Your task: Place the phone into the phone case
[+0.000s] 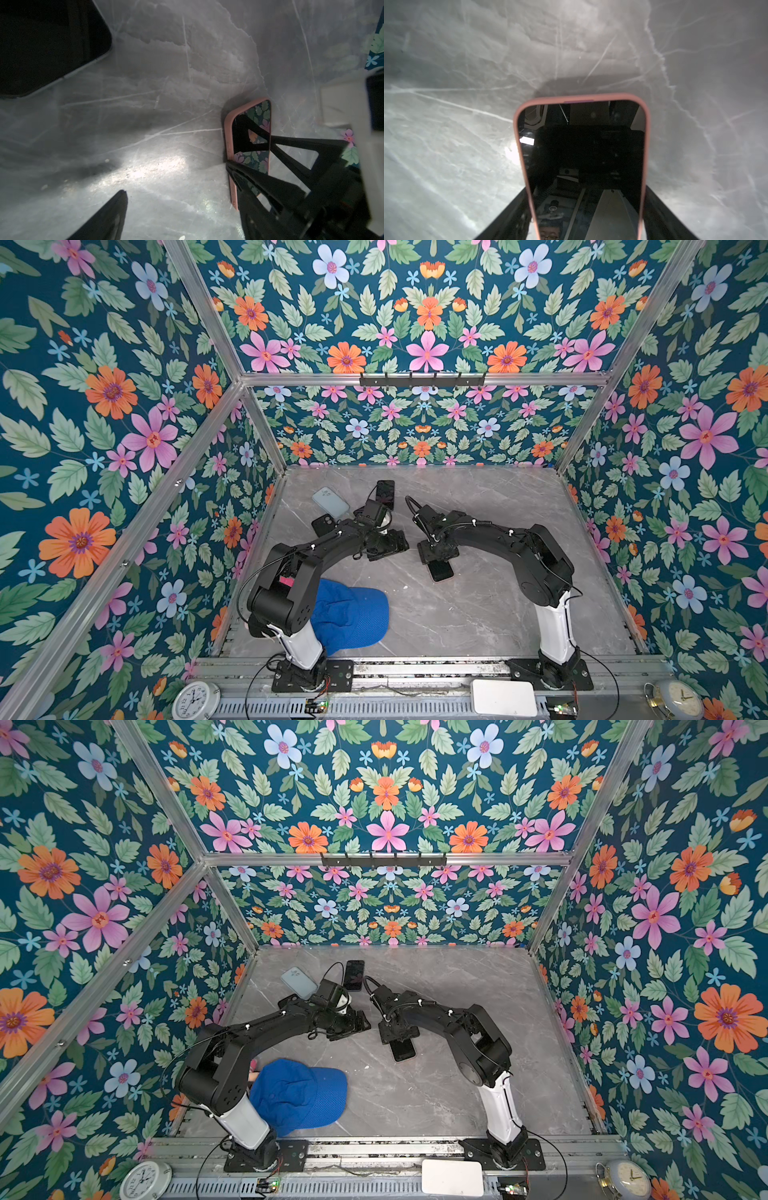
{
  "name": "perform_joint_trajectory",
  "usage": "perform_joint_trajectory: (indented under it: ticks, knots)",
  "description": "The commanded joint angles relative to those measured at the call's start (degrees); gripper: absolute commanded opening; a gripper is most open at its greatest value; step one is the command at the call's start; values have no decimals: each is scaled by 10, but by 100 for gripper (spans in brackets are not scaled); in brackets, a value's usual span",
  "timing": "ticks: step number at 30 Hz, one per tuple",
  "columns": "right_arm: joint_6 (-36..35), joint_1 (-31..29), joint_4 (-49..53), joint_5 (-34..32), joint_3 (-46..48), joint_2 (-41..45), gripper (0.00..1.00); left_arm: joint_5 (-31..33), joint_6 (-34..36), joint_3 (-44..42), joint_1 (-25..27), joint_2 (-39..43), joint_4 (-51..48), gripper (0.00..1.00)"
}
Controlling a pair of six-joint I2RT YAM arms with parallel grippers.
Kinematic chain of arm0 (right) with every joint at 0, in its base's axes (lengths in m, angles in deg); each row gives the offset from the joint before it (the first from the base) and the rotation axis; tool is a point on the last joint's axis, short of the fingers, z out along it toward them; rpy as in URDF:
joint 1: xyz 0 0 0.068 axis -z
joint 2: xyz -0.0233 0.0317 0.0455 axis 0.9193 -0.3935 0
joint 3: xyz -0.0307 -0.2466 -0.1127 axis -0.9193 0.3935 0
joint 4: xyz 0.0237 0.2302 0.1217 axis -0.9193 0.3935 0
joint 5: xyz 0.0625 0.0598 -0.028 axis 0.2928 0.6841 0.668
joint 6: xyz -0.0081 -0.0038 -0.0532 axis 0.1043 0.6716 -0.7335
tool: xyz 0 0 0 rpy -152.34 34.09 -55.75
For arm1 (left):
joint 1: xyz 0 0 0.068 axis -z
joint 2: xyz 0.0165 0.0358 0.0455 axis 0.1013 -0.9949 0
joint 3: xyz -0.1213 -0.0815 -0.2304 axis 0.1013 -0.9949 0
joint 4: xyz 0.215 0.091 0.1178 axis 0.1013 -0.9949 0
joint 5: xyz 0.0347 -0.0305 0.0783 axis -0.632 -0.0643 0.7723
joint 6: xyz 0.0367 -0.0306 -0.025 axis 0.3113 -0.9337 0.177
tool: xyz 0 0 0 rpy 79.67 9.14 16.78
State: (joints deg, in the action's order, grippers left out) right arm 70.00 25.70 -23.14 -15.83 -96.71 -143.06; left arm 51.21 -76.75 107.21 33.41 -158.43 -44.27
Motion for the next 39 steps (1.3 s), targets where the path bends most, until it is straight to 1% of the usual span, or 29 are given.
perform_joint_trajectory:
  ticks: [1, 4, 9, 14, 19, 24, 29, 39]
  knots:
    - [-13, 16, 22, -29, -14, 9, 67, 3, 3, 11, -1, -1, -9, 86]
    - [-31, 54, 17, -29, -27, 11, 65, 8, 3, 26, -1, -6, -11, 86]
    - [-70, 127, 10, -28, -78, -3, 63, 11, 3, 58, -5, -27, -17, 86]
    - [-100, 201, 21, -20, -165, -45, 62, 5, 7, 101, -14, -53, -28, 86]
    - [-122, 244, 44, -24, -251, -101, 61, 5, 14, 144, -25, -76, -48, 85]
    - [-137, 270, 59, -21, -310, -151, 61, 10, 17, 171, -38, -90, -61, 85]
    - [-142, 277, 67, -16, -342, -185, 61, 13, 17, 184, -51, -94, -64, 85]
    - [-143, 279, 70, -18, -353, -210, 62, 20, 20, 192, -65, -93, -74, 85]
